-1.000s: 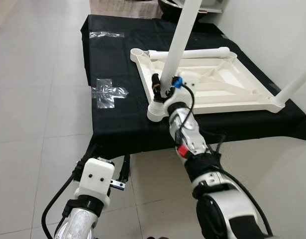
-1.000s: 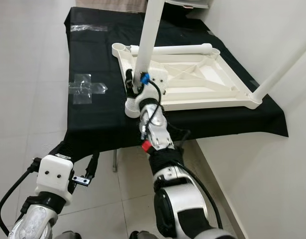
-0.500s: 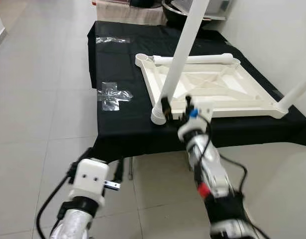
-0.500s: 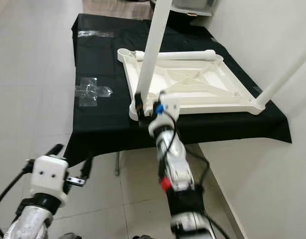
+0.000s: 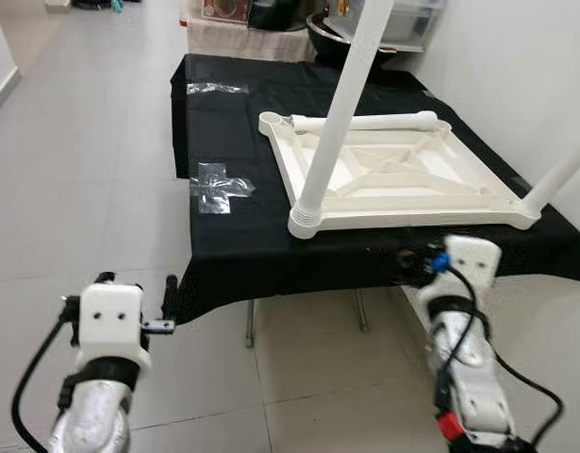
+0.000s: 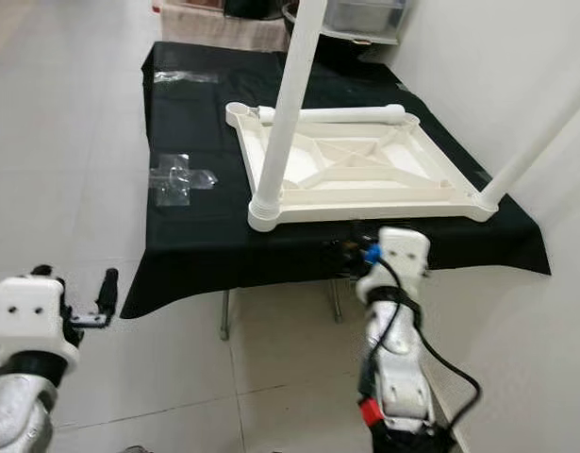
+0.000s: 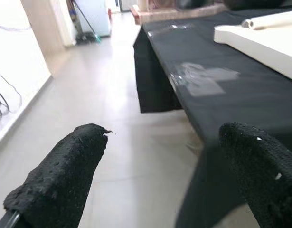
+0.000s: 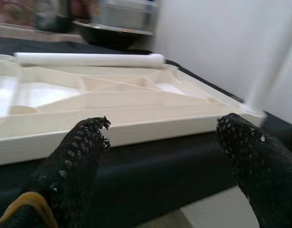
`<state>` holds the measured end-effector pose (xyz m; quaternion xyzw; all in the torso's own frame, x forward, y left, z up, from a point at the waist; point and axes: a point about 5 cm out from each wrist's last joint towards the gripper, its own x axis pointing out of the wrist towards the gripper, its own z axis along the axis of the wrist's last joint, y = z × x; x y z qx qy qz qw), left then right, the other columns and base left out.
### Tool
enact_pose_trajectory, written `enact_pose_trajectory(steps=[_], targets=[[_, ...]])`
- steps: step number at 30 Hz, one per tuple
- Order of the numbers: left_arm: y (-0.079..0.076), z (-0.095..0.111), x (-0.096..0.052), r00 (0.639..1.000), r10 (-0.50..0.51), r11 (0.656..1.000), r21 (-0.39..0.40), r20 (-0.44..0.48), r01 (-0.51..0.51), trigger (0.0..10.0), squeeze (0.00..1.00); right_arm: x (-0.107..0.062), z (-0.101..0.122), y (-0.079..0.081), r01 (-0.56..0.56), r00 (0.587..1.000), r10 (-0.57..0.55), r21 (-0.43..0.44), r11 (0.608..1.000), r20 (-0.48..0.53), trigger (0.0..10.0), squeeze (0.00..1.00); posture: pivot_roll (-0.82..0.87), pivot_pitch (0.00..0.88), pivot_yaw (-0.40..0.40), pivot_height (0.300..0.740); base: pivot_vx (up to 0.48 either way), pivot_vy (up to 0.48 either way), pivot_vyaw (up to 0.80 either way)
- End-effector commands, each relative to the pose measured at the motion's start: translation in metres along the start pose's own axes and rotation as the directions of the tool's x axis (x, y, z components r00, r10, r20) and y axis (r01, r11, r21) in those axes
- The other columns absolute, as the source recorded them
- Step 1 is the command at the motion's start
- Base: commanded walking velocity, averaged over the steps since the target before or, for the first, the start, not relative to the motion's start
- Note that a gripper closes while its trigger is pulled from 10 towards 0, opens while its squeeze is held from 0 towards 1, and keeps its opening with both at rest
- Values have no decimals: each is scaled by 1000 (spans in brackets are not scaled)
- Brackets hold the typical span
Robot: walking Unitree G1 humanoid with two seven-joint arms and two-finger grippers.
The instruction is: Building children table
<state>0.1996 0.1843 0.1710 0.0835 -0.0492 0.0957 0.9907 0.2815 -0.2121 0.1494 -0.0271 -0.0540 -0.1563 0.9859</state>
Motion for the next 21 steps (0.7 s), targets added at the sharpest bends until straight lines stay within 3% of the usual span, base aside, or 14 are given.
enact_pose_trajectory(steps=[1,5,21], targets=[[0,-6,1,999,-12,1000,5,-35,12,10000,0,0,1,-8,36,999,-36,-13,999,-9,10000,0,138,81,-128,740,0,0,0],[0,-6,1,999,-22,1000,13,-32,23,10000,0,3,2,-7,42,999,-42,-8,999,-5,10000,0,137,84,-123,740,62,0,0],[-11,-9,-4,996,-75,997,17,-51,76,10000,0,3,3,3,54,998,-53,13,998,-38,10000,0,140,88,-127,740,300,0,0]])
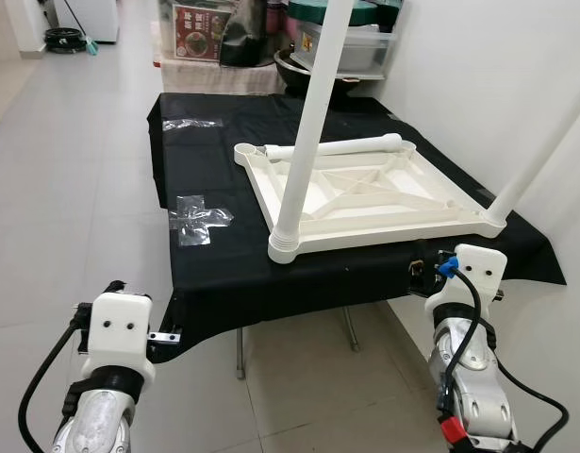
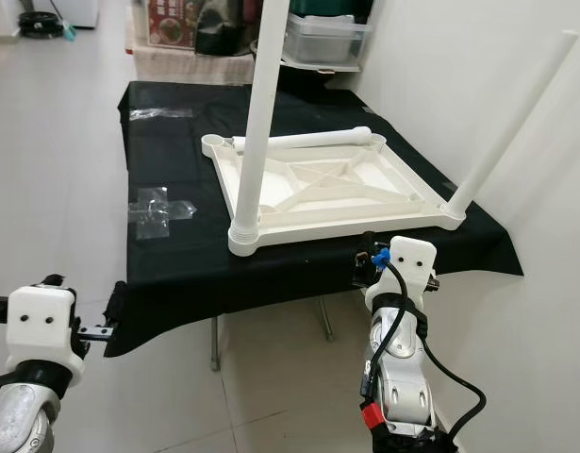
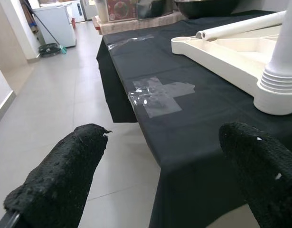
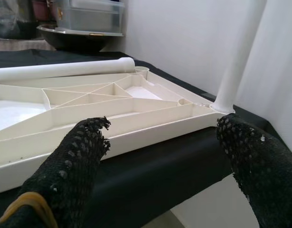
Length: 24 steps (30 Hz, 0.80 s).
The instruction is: Building children table
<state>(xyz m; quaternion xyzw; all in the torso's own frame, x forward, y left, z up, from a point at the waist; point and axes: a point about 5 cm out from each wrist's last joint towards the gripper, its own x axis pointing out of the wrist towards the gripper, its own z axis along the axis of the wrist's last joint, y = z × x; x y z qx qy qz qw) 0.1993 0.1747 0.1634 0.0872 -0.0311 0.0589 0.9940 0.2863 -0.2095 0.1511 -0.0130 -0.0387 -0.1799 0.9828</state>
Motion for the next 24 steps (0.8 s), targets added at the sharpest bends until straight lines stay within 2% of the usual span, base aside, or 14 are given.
enact_pose_trajectory(steps=[1,15,24], targets=[[0,-4,-1,1000,2,1000,10,-22,-2,10000,0,0,1,-1,4,1000,-4,-10,1000,-5,10000,0,140,88,-127,740,319,0,0],[-1,-5,-1,1000,9,1000,3,-24,-9,10000,0,2,0,0,6,1000,-6,-11,1000,-17,10000,0,139,90,-131,740,312,0,0],[-1,-6,-3,999,17,1000,1,-34,-17,10000,0,3,0,1,4,1000,-5,-19,1000,-25,10000,0,141,94,-133,740,0,0,0]])
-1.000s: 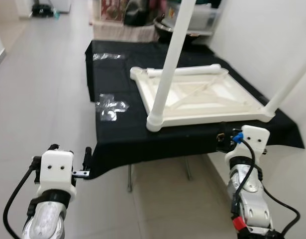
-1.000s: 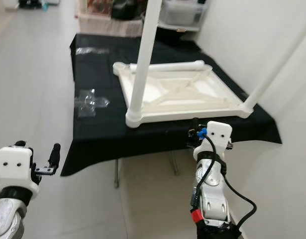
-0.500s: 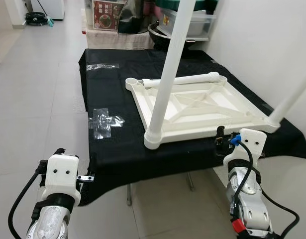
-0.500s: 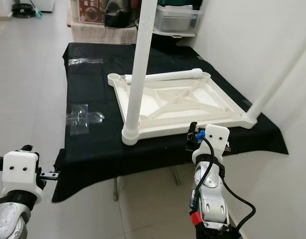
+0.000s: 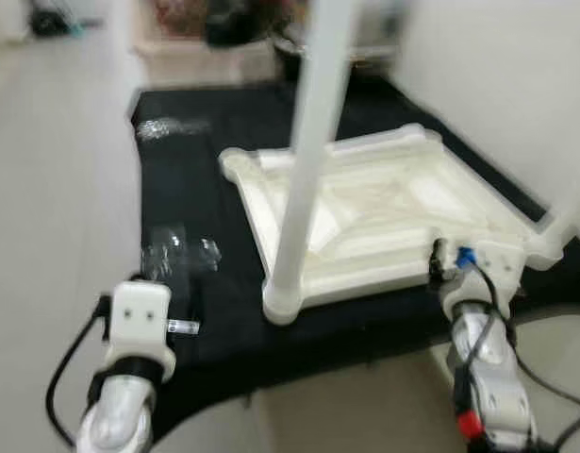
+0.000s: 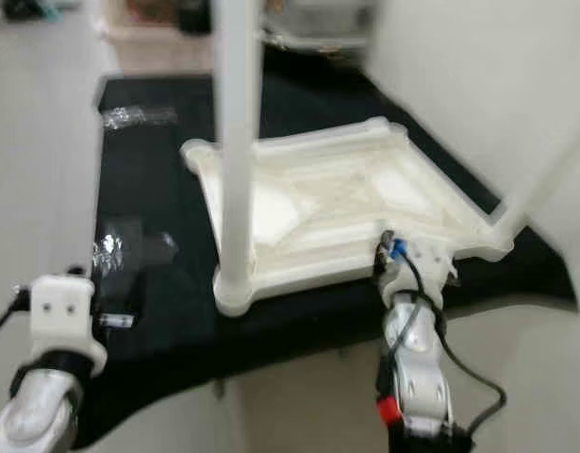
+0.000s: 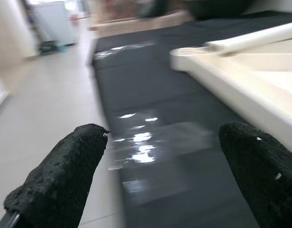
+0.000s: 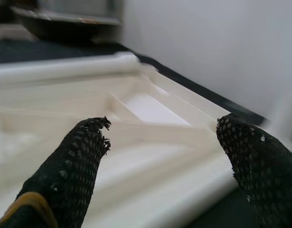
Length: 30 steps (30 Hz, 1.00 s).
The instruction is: Building children table
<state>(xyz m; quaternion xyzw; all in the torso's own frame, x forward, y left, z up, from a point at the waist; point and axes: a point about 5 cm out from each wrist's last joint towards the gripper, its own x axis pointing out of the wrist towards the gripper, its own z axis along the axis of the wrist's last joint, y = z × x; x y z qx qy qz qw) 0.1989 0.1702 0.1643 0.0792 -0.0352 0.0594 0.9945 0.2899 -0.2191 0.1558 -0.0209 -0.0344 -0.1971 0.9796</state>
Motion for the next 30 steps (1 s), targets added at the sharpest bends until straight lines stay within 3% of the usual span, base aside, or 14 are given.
enact_pose_trajectory(steps=[1,9,11,13,14,15,16,17,19,20,23,25,27,30], targets=[[4,-7,-2,999,15,1000,24,-39,-15,10000,0,-4,-4,9,-30,999,30,3,1000,-20,10000,0,141,94,-133,740,0,0,0],[2,-8,-3,999,16,1000,19,-44,-15,10000,0,-3,-3,10,-50,998,51,23,998,-29,10000,0,139,92,-132,740,0,0,0],[1,-9,-3,999,14,1000,15,-48,-13,10000,0,2,-5,10,-82,995,87,87,993,-52,10000,0,139,92,-132,740,0,0,0],[0,-10,-4,998,0,1000,4,-57,0,10000,0,6,-4,12,-152,986,159,130,980,-49,10000,0,140,92,-135,740,0,0,0],[-4,-12,-6,997,-30,1000,-11,-70,30,10000,0,11,-4,14,-255,961,268,164,953,-64,10000,0,138,93,-135,740,0,0,0],[-4,-12,-6,997,-30,1000,-11,-70,30,10000,0,11,-4,14,-255,961,268,164,953,-64,10000,0,138,93,-135,740,0,0,0],[-10,-15,-10,992,-88,996,-32,-89,85,10000,0,18,-5,13,-359,922,379,186,915,-81,10000,0,139,92,-135,740,0,0,0],[-10,-15,-10,992,-88,996,-32,-89,85,10000,0,18,-5,13,-359,922,379,186,915,-81,10000,0,139,92,-135,740,0,0,0],[-20,-22,-19,976,-182,982,-72,-121,174,10000,0,25,-4,10,-546,812,570,186,817,-124,10000,0,138,91,-136,740,0,0,0],[-20,-22,-19,976,-182,982,-72,-121,174,10000,0,25,-4,10,-546,812,570,186,817,-124,10000,0,138,91,-136,740,0,0,0],[-33,-27,-30,943,-299,952,-118,-148,283,10000,0,18,5,8,-823,531,831,132,552,-164,10000,0,138,84,-141,740,0,0,0],[-35,-26,-32,935,-322,944,-127,-150,304,10000,0,15,7,6,-879,430,882,133,458,-194,10000,0,141,85,-144,740,0,0,0],[-37,-26,-34,928,-344,935,-143,-146,324,10000,0,15,9,3,-915,340,918,155,373,-207,10000,0,147,84,-145,740,0,0,0],[-38,-25,-35,924,-354,931,-148,-143,334,10000,0,15,10,3,-925,307,930,168,342,-204,10000,0,147,84,-145,740,0,0,0]])
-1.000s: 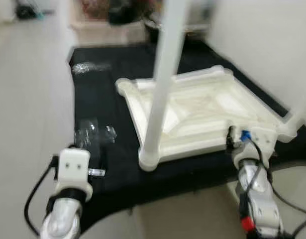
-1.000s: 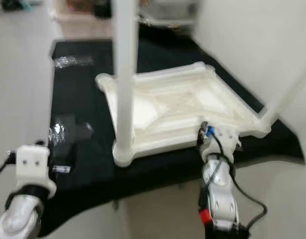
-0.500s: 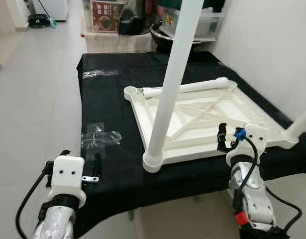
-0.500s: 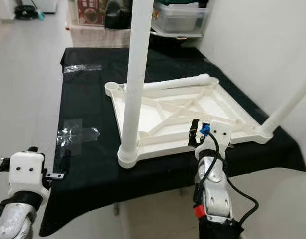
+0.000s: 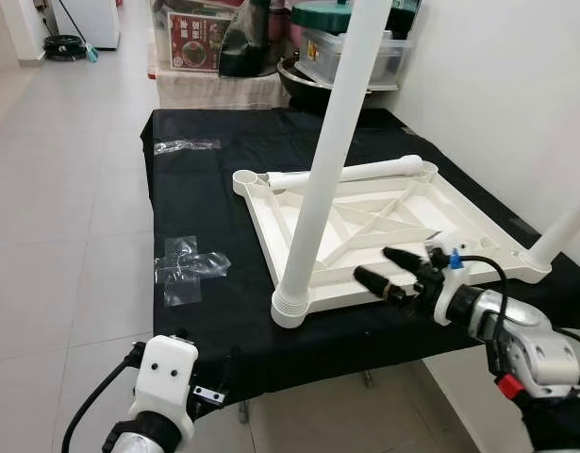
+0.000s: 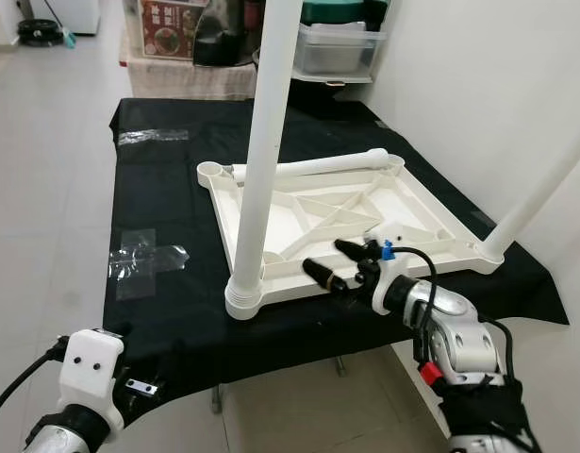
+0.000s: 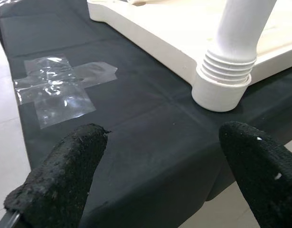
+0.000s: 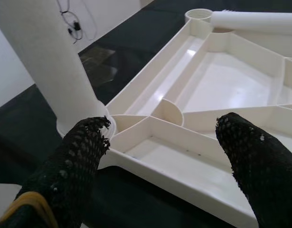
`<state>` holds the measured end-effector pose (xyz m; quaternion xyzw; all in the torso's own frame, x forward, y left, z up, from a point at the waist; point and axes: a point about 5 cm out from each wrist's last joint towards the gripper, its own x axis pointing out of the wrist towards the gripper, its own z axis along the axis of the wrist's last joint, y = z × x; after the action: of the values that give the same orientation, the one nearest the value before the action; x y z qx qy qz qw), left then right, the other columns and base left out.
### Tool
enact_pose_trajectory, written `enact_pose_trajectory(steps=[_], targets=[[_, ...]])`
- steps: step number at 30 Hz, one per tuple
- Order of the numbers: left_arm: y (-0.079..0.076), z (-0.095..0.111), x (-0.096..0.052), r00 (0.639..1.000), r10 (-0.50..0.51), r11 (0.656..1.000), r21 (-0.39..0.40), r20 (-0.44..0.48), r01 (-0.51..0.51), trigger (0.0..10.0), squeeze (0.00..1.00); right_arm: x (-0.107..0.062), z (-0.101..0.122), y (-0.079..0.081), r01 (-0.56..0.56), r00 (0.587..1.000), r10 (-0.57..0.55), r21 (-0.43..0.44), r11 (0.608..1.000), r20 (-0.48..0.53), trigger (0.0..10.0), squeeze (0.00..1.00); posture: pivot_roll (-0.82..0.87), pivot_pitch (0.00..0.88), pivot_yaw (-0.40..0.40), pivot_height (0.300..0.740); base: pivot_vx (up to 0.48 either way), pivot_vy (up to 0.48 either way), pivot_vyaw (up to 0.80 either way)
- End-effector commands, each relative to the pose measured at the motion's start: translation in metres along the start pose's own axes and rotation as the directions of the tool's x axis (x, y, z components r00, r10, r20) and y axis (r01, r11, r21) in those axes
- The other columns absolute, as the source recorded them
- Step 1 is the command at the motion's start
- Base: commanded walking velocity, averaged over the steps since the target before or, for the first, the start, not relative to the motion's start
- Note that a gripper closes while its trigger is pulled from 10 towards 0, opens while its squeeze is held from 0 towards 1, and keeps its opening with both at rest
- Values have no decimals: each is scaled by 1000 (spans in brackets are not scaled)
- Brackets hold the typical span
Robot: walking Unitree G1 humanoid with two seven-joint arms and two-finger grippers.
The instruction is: Building children table
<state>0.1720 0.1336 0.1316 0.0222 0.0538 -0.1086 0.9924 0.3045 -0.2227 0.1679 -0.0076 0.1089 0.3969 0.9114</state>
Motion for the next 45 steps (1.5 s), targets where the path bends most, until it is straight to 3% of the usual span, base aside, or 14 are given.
enact_pose_trajectory(steps=[1,3,4,11,12,22,34,45], targets=[[-6,0,-5,999,-51,999,-16,-13,51,10000,0,2,10,-2,-85,996,85,-20,996,19,10000,0,149,95,-147,740,0,0,0],[-7,0,-5,998,-59,998,-17,-12,59,10000,0,2,13,-3,-98,995,99,-23,995,24,10000,0,149,95,-147,740,0,0,0],[-9,1,-7,997,-78,997,-18,-10,77,10000,0,5,18,-3,-115,992,116,-16,993,46,10000,1000,149,97,-147,740,0,0,0],[-19,3,-13,987,-157,987,-25,-13,157,10000,0,12,30,-3,-159,983,165,-73,984,84,10000,1000,152,111,-146,740,0,0,0],[-19,2,-13,987,-163,986,-26,-18,162,10000,0,13,33,-2,-186,976,193,-74,980,99,10000,0,152,112,-147,740,0,0,0],[-21,0,-13,983,-179,983,-29,-24,179,10000,0,22,43,10,-314,934,327,-104,944,143,10000,0,158,112,-150,740,0,0,0],[-19,2,-13,985,-171,985,-28,-20,171,10000,0,53,62,31,-435,868,458,-151,887,190,10000,0,156,126,-151,740,0,0,0],[-20,2,-14,985,-172,985,-31,-23,171,10000,0,89,68,58,-454,845,478,-151,878,241,10000,0,158,122,-155,740,0,0,0]])
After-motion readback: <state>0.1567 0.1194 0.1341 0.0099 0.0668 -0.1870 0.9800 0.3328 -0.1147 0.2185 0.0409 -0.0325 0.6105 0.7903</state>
